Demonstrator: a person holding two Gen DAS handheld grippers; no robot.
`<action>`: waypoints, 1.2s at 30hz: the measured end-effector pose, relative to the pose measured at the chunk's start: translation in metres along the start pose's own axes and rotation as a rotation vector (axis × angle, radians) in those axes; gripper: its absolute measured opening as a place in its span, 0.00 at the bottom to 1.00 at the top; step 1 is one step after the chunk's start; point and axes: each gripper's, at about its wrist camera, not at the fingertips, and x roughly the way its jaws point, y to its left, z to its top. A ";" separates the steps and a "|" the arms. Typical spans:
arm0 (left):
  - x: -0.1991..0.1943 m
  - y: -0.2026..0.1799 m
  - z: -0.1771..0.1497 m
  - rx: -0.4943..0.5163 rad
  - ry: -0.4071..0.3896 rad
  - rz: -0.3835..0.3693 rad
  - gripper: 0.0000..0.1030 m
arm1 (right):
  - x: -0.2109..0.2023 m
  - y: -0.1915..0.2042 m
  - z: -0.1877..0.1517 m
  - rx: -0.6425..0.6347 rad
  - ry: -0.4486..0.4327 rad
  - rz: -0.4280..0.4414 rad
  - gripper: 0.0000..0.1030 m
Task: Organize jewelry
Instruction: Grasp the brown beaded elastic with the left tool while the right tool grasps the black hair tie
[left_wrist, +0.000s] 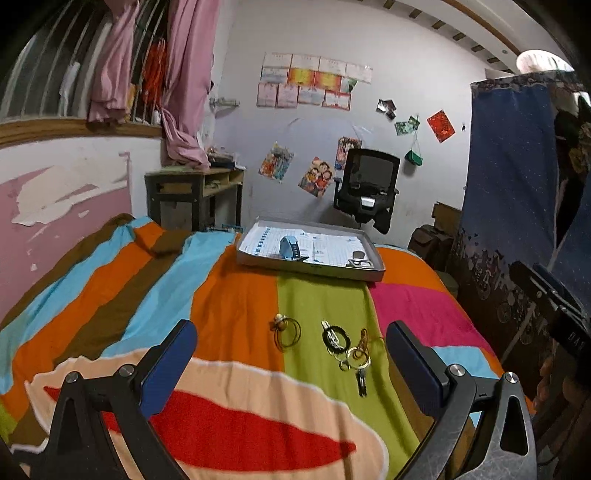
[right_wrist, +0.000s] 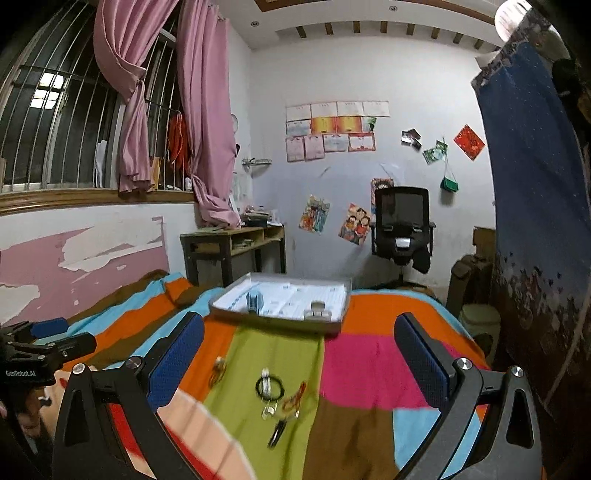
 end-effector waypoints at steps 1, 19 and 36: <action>0.013 0.002 0.004 0.001 0.019 -0.007 1.00 | 0.014 -0.002 0.004 -0.006 -0.002 0.003 0.98; 0.233 0.003 -0.034 0.113 0.386 -0.087 1.00 | 0.252 0.006 -0.109 -0.095 0.477 0.192 0.56; 0.246 -0.011 -0.046 0.278 0.382 -0.063 0.14 | 0.289 0.043 -0.171 -0.145 0.639 0.277 0.23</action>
